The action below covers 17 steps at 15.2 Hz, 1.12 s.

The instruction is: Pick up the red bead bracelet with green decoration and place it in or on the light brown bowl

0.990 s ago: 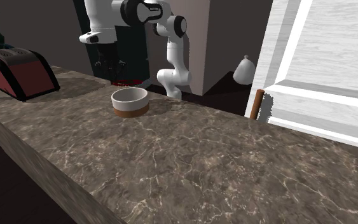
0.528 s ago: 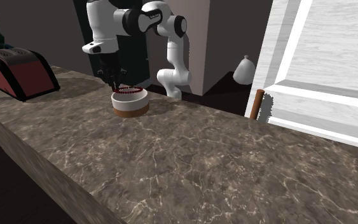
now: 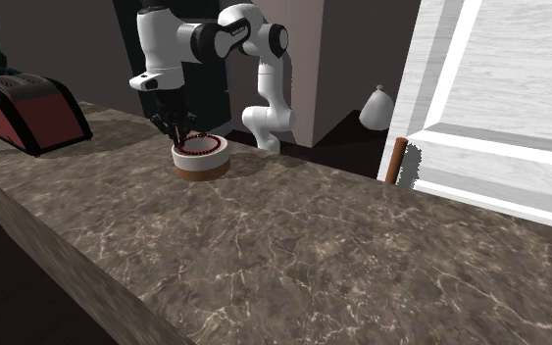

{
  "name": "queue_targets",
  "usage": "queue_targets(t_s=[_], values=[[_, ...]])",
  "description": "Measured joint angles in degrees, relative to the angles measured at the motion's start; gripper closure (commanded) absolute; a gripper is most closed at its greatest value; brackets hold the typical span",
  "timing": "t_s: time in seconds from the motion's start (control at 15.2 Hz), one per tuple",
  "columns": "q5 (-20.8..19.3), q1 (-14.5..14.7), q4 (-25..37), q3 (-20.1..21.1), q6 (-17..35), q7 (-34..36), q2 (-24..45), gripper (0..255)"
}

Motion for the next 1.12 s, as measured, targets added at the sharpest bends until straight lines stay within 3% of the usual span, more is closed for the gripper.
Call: queue_targets(t_s=[0.13, 0.2, 0.59, 0.92, 1.12], values=[[0.0, 0.0, -0.1, 0.0, 0.1, 0.0, -0.1, 255], [0.0, 0.0, -0.1, 0.0, 0.2, 0.0, -0.1, 0], [0.0, 0.0, -0.7, 0.0, 0.4, 0.0, 0.3, 0], [0.2, 0.2, 6.5, 0.2, -6.3, -0.2, 0.8, 0], [0.3, 0.2, 7.3, 0.2, -7.1, -0.1, 0.9, 0]])
